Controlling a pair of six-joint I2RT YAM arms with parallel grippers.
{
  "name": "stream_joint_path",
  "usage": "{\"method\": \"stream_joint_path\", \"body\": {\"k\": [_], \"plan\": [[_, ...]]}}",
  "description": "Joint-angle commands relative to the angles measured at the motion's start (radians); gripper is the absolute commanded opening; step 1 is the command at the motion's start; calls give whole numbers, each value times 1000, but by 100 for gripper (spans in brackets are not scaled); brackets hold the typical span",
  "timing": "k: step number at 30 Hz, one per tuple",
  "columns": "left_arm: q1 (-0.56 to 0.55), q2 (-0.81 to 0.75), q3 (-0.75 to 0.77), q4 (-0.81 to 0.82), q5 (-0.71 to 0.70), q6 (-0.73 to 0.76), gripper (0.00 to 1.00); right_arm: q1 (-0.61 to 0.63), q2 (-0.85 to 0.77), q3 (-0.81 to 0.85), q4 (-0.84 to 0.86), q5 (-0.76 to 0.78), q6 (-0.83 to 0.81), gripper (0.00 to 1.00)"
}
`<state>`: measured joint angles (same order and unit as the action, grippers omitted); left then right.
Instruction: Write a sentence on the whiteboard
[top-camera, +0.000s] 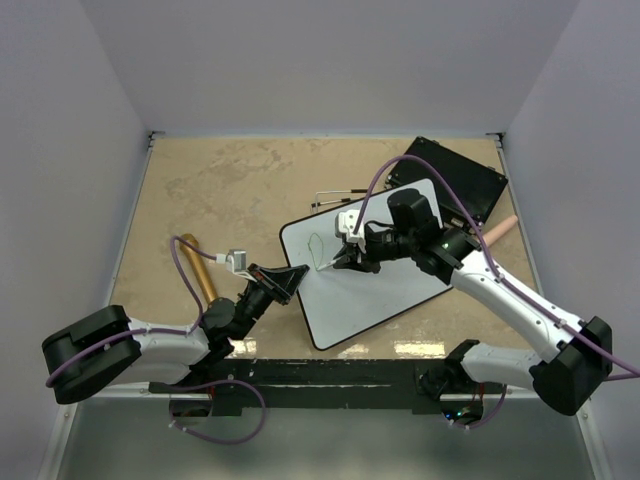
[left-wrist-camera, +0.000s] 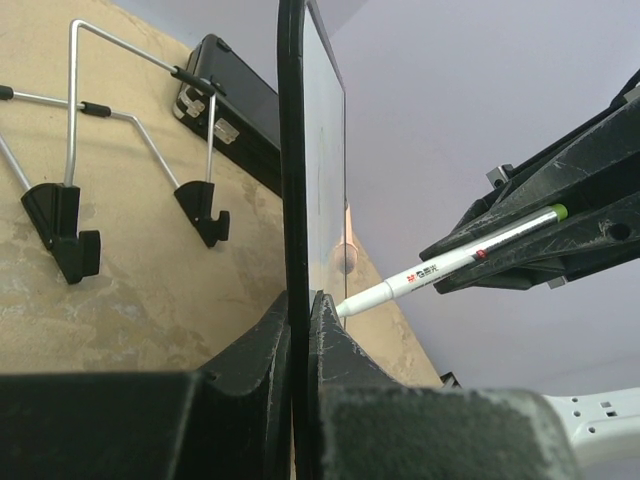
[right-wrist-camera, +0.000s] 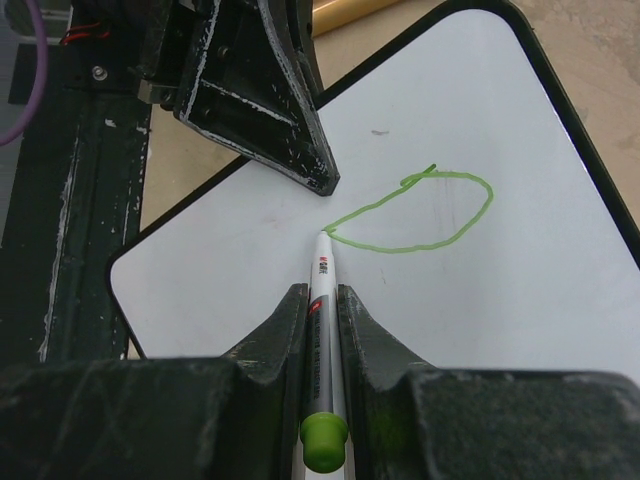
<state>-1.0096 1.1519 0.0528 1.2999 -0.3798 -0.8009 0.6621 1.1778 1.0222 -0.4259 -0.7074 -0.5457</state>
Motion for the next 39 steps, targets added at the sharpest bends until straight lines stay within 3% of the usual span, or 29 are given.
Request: {"method": "stream_joint_path", "body": {"k": [1,9,16,39], "plan": [[-3,8,-14,19,-4,138,0,5,13,28,21,-10,20,0],[-3,0,-31,21,-16,135,0,-59,-59,73,-28,-66,16,0],[-4,-6,-30,16,-18,135,0,-96,-119,-14,29,28,38,0],[-3,28,-16,38,7,131,0,-98,-92,-57,164,97,133,0]]}}
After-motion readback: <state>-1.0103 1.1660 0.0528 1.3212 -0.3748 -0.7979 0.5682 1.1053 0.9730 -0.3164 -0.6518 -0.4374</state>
